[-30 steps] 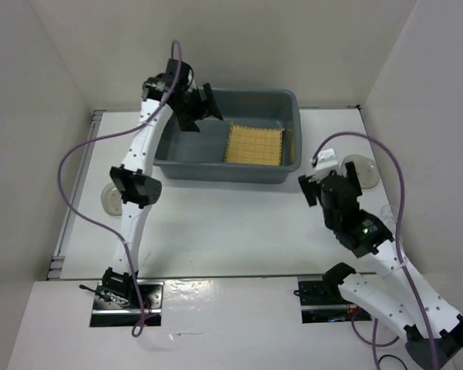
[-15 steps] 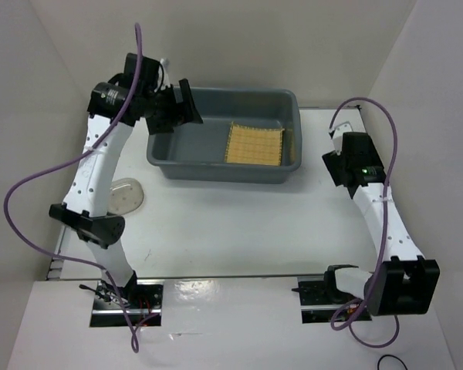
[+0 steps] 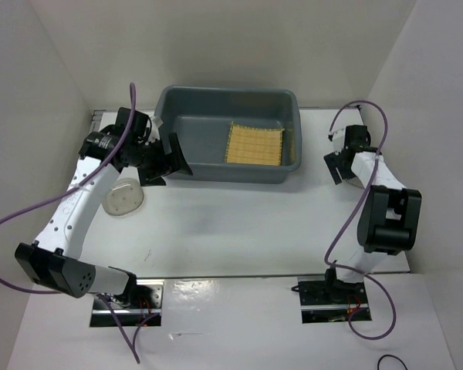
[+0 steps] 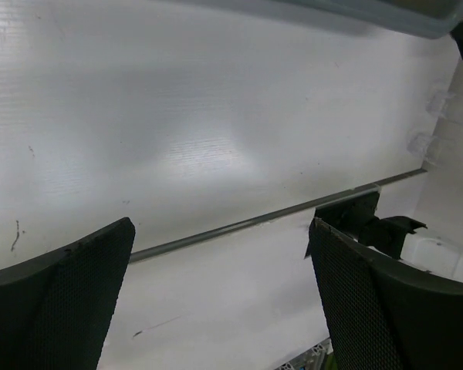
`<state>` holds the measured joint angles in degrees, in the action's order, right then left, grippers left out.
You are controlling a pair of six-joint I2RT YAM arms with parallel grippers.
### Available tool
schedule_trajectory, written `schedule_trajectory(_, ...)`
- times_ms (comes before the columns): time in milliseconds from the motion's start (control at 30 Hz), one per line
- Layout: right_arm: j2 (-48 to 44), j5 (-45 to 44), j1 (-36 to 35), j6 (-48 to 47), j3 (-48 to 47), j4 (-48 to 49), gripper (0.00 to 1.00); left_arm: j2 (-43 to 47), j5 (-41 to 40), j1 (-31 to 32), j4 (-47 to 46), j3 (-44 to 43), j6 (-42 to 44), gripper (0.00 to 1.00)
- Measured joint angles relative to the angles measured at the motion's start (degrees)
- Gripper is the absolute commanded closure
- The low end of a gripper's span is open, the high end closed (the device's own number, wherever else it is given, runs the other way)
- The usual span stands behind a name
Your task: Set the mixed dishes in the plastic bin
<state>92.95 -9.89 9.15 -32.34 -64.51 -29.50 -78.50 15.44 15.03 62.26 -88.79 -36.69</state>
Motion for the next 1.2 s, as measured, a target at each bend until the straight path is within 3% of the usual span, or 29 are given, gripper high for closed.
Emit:
schedule_trajectory(167, 6.2, -1.2, -4.9, 9.0, -4.5, 3.0, 0.21, 0.1, 1.5, 0.0, 0.8, 0.1, -0.5, 0.00)
schedule_trajectory(333, 12.7, -8.4, -13.0, 18.4, -5.0, 5.2, 0.21, -1.2, 1.9, 0.0, 2.6, -1.6, -1.1, 0.00)
schedule_trajectory(433, 18.9, -14.4, -14.8, 23.3, -9.2, 5.2, 0.29, -1.5, 1.9, 0.5, 2.9, -2.2, -1.4, 0.00)
schedule_trajectory(567, 23.1, -19.4, -14.1, 27.0, -13.6, 8.2, 0.30, -0.8, 1.9, 1.6, 2.5, -1.6, -4.0, 0.00)
schedule_trajectory(900, 23.1, -24.3, -12.2, 30.5, -13.6, 10.3, 0.28, 9.3, 2.0, 2.6, -0.7, 9.2, -12.2, 0.00)
schedule_trajectory(1200, 27.6, -27.4, -8.5, 32.7, -17.8, 11.2, 0.28, 10.5, 1.9, 2.8, -2.4, 10.3, -14.8, 0.00)
